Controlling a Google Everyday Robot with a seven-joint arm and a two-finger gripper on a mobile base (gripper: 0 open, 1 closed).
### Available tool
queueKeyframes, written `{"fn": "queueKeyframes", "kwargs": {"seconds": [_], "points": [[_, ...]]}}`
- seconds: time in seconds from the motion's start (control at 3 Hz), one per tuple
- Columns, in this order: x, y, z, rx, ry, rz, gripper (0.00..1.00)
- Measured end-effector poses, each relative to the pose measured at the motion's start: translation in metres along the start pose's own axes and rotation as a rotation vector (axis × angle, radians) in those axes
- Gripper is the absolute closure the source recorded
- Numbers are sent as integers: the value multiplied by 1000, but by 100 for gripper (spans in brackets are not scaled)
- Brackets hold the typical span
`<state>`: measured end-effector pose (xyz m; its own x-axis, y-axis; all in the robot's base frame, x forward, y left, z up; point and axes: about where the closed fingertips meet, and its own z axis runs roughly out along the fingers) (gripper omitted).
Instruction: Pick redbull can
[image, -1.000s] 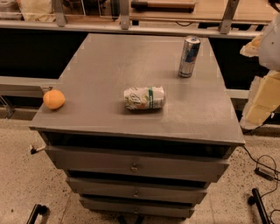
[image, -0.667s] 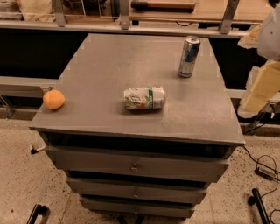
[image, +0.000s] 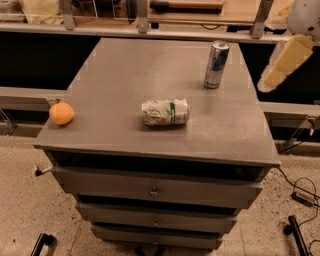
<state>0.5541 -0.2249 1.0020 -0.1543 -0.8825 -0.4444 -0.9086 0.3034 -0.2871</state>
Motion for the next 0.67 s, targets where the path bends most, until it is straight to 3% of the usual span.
{"fn": "queueKeyframes", "kwargs": {"seconds": [0.33,0.67], "points": [[-11,-25,1,19,-85,14,0],[-11,-26,1,27,-88,15,0]]}}
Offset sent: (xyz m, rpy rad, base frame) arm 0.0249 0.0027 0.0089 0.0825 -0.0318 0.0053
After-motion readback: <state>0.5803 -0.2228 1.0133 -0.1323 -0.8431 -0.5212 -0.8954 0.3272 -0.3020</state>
